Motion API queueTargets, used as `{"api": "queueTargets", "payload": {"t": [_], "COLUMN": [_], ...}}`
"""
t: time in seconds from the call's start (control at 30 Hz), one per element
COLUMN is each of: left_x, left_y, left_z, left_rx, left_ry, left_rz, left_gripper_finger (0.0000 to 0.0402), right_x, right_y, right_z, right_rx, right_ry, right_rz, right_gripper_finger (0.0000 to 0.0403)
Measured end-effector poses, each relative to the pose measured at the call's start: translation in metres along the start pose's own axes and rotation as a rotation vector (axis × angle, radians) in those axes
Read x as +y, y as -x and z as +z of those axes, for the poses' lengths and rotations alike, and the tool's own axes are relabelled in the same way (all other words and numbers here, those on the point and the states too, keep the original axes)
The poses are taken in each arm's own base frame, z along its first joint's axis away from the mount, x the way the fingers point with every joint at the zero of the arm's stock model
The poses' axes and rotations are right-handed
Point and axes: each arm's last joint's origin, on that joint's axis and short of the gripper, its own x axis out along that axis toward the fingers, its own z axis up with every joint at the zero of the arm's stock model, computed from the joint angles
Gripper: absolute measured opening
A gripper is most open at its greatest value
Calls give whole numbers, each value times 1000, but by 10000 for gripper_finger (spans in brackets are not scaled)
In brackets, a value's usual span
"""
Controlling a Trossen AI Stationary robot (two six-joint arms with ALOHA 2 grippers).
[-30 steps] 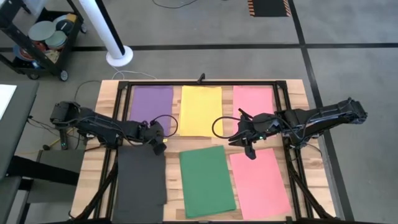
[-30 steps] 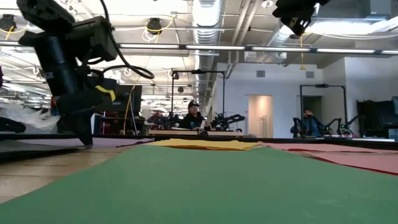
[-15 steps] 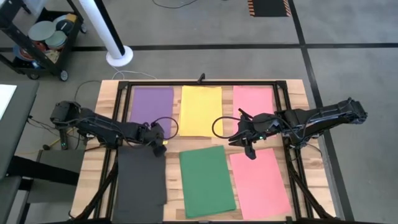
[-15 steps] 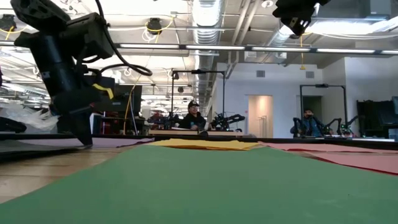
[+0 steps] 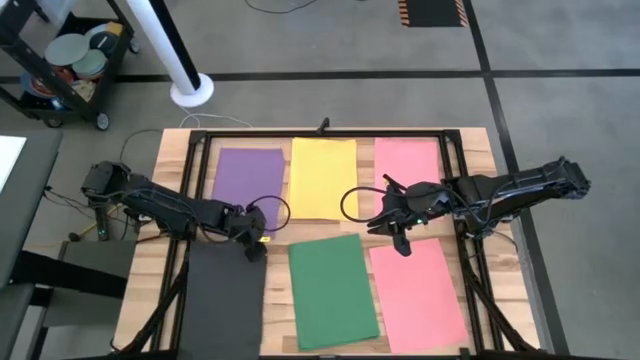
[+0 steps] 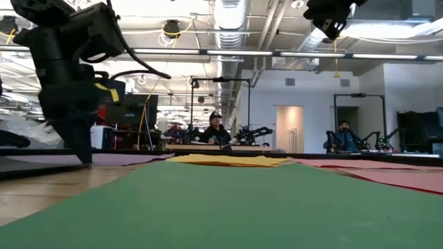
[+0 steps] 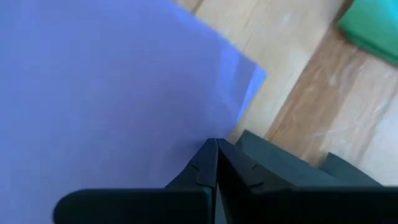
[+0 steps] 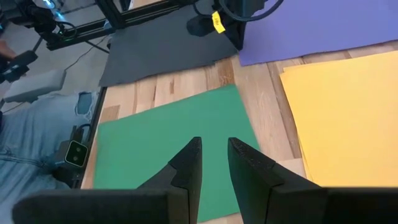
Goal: Organize paper
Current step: Adjust the purple paper
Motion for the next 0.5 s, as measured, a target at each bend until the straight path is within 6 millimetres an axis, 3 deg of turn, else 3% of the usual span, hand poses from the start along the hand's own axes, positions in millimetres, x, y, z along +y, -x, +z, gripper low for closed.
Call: {"api": "queueTargets", "payload": {"t": [0.4, 0.5], "left_x": [-10, -16], "left_y": [4, 4], "left_z": [1, 0], "left_rx": [-33, -23], "left_ry": [-52, -116], "left_rz": [-29, -114], "left_gripper_finger": [0, 0], "right_x": [0, 0], "right_y": [0, 0], "right_z": [0, 0], "right_rx": [0, 1], "right_ry": [1, 1], "right_rz": [0, 1], "right_gripper_finger": [77, 77]}}
